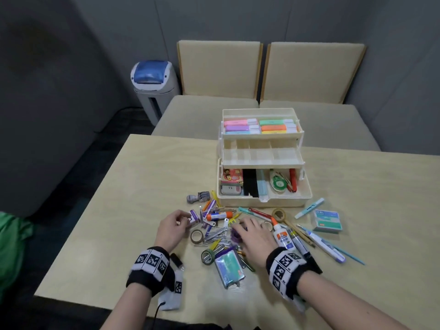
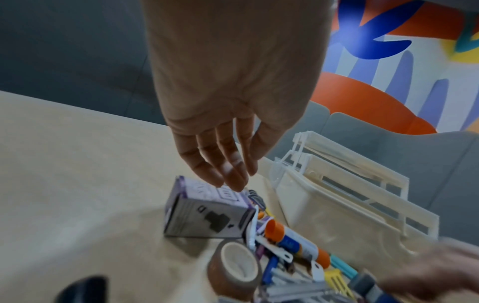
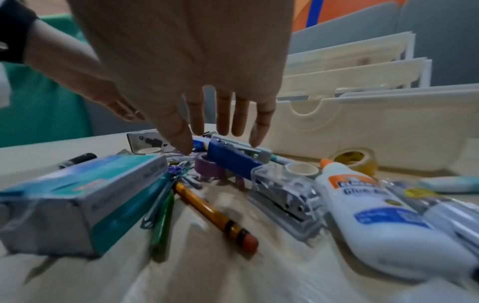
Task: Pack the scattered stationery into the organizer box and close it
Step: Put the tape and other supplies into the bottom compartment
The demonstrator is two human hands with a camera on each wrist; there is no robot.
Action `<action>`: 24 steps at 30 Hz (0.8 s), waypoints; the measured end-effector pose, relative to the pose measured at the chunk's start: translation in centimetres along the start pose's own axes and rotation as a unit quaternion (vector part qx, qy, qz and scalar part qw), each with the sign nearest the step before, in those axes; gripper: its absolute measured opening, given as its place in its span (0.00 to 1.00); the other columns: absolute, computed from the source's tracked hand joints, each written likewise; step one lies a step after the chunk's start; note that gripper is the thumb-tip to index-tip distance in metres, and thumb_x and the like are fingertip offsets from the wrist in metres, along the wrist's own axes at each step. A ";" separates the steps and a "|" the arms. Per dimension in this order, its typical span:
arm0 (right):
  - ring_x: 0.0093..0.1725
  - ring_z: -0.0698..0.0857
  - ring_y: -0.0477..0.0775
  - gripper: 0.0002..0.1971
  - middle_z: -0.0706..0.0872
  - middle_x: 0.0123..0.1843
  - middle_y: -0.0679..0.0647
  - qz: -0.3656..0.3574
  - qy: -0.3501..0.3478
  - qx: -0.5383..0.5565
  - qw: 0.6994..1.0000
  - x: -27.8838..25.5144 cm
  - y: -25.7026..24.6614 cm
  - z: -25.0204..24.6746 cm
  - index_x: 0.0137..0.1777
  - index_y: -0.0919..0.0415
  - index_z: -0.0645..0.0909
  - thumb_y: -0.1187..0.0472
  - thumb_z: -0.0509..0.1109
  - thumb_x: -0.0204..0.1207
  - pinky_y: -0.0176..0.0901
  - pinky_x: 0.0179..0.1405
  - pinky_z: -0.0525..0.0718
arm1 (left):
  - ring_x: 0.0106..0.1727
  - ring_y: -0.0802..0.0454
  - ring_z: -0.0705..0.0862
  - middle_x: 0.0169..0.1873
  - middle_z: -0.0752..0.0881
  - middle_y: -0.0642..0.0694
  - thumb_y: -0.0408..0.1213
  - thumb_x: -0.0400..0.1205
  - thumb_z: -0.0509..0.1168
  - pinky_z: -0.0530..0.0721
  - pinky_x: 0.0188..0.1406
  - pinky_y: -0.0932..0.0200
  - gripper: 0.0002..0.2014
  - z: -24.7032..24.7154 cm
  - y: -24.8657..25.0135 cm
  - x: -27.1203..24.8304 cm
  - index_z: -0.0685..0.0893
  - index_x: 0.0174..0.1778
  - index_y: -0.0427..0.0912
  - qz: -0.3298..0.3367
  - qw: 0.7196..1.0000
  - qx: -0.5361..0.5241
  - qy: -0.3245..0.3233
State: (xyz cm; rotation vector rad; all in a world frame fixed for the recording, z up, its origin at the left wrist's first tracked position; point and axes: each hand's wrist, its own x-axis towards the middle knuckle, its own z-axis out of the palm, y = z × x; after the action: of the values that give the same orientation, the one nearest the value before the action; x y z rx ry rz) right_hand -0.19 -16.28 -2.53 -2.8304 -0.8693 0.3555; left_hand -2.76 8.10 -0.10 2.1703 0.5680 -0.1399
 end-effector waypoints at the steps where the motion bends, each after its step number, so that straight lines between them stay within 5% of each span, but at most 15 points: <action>1: 0.71 0.69 0.58 0.26 0.69 0.71 0.55 0.025 0.000 0.000 1.000 0.2 0.2 0.1 0.74 0.51 0.65 0.60 0.66 0.77 0.55 0.69 0.71 | 0.42 0.51 0.88 0.40 0.89 0.49 0.30 0.81 0.61 0.87 0.49 0.48 0.11 0.1 -0.3 -0.1 0.85 0.43 0.50 -0.004 1.000 0.000 -0.003; 7: 0.62 0.77 0.58 0.22 0.77 0.63 0.55 0.061 -0.007 0.046 0.997 0.9 1.9 0.4 0.66 0.53 0.70 0.66 0.67 0.74 0.49 0.60 0.76 | 0.44 0.53 0.89 0.41 0.90 0.52 0.29 0.81 0.60 0.87 0.52 0.47 0.14 1.5 0.3 -0.1 0.85 0.42 0.53 0.018 0.999 -0.016 -0.035; 11: 0.63 0.76 0.52 0.14 0.79 0.63 0.51 0.081 -0.007 0.195 0.978 0.4 2.5 -1.1 0.62 0.54 0.76 0.66 0.63 0.79 0.41 0.66 0.73 | 0.34 0.55 0.87 0.35 0.88 0.50 0.31 0.84 0.59 0.86 0.38 0.54 0.12 2.2 2.5 0.5 0.84 0.45 0.52 0.048 0.997 -0.018 -0.050; 13: 0.59 0.79 0.49 0.12 0.82 0.59 0.50 0.097 -0.019 0.280 0.955 0.1 3.3 -3.5 0.57 0.53 0.81 0.67 0.64 0.79 0.37 0.60 0.77 | 0.30 0.59 0.86 0.38 0.88 0.51 0.31 0.85 0.59 0.83 0.30 0.65 0.12 2.4 3.7 1.0 0.84 0.46 0.51 0.062 0.996 -0.020 -0.052; 15: 0.52 0.84 0.51 0.10 0.86 0.55 0.49 0.108 -0.037 0.366 0.923 0.0 4.8 -6.6 0.50 0.50 0.85 0.67 0.67 0.78 0.34 0.51 0.82 | 0.33 0.51 0.86 0.39 0.87 0.49 0.32 0.85 0.59 0.82 0.28 0.66 0.11 2.7 4.9 1.5 0.85 0.49 0.50 0.078 0.995 -0.028 -0.052; 19: 0.52 0.85 0.51 0.10 0.88 0.53 0.53 0.143 0.008 0.469 0.871 0.4 9.2 -12.2 0.47 0.53 0.87 0.69 0.70 0.76 0.41 0.56 0.84 | 0.39 0.47 0.85 0.39 0.89 0.49 0.35 0.85 0.60 0.84 0.38 0.53 0.10 2.9 7.4 2.3 0.85 0.50 0.50 0.121 0.990 -0.043 -0.059; 22: 0.43 0.86 0.51 0.09 0.88 0.47 0.59 0.200 0.073 0.525 0.824 1.2 12.6 -14.2 0.47 0.61 0.86 0.74 0.70 0.75 0.35 0.45 0.85 | 0.41 0.48 0.86 0.41 0.88 0.54 0.35 0.85 0.60 0.85 0.42 0.52 0.10 3.5 9.1 2.9 0.85 0.51 0.51 0.137 0.986 -0.055 -0.071; 24: 0.38 0.85 0.50 0.10 0.86 0.42 0.59 0.232 0.073 0.501 0.831 2.1 14.4 -14.0 0.45 0.60 0.85 0.75 0.70 0.74 0.33 0.40 0.85 | 0.43 0.53 0.86 0.43 0.88 0.55 0.35 0.85 0.60 0.85 0.44 0.53 0.10 4.1 10.1 3.4 0.85 0.52 0.52 0.156 0.983 -0.048 -0.083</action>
State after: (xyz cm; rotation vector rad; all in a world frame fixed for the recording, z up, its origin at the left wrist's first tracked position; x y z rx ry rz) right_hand 12.96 -28.03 7.36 -1.9588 0.1034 0.4617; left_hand 5.20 0.84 3.68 2.0996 0.1338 -0.1186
